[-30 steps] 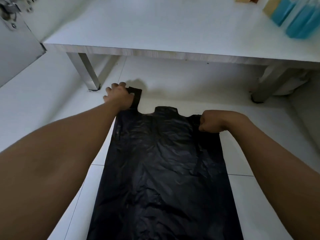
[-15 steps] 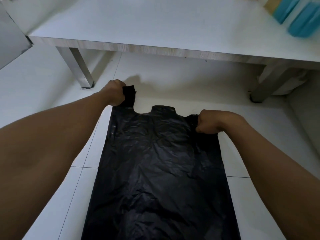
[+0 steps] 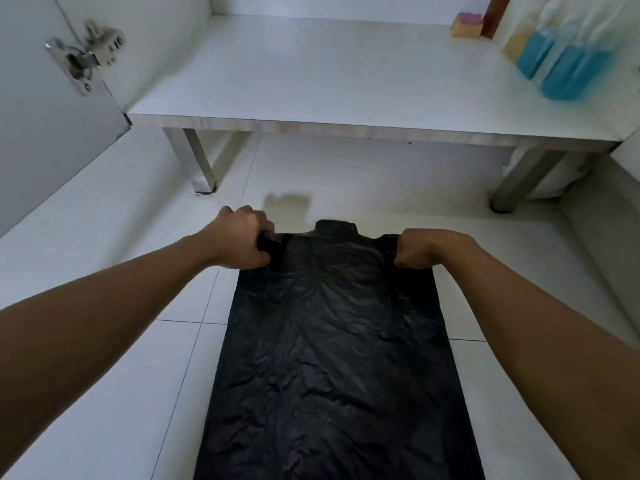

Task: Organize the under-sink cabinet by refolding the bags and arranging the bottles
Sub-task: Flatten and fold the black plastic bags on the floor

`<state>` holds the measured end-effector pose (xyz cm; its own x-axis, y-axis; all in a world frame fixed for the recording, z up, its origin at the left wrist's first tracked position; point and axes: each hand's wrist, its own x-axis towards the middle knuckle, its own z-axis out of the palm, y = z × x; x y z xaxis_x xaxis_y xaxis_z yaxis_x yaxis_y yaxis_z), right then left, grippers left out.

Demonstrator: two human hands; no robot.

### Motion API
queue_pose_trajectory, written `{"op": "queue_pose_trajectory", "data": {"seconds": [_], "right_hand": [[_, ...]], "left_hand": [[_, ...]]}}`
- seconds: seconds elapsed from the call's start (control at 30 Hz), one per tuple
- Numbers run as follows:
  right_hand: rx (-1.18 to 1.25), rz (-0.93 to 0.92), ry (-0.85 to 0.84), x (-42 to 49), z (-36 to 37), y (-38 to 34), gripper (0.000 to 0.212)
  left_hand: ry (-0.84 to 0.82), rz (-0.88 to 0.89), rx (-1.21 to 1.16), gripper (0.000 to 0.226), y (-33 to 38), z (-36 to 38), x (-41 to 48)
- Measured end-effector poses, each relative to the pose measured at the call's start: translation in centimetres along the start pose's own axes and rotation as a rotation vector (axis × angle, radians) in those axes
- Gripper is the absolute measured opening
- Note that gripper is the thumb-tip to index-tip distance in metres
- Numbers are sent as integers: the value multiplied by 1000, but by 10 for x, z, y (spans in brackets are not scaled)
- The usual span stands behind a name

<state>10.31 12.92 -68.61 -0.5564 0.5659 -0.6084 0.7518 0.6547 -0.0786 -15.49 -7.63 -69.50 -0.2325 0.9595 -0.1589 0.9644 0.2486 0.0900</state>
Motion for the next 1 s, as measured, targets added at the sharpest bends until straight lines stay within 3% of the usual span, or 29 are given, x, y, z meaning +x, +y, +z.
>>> {"op": "queue_pose_trajectory", "data": {"seconds": [0.17,0.27,0.37,0.43,0.5,0.57,0.67,0.77,0.9,1.0], "right_hand": [[23,-11,7,5,3,5,20],[32,-7,11,8,3,7,20],[24,-15,22,10,2,6,24],[6,-5,50,12,2,4,27],[-24,0,122,15,4,3,26],[-36,-11,250,20,8,7,8],[47,-11,399,31,14,19,40],[-5,51,307,37,18,26,67],[-63,104,309,45,18,32,43],[-89,120,284,48,16,35,28]], "left_hand": [[-238,-51,-132,63,9,10,-9],[-176,-103,-212,48,13,10,-5],[-8,-168,-142,30,8,12,4],[36,-223,-103,39,3,17,14],[-30,-275,-92,52,-2,23,23],[-134,-305,-83,56,-6,28,32],[-200,-302,-98,51,-15,30,42],[-195,-278,-63,44,-15,28,48],[-153,-267,-45,22,-10,27,49],[-133,-290,-34,23,-8,28,47]]}}
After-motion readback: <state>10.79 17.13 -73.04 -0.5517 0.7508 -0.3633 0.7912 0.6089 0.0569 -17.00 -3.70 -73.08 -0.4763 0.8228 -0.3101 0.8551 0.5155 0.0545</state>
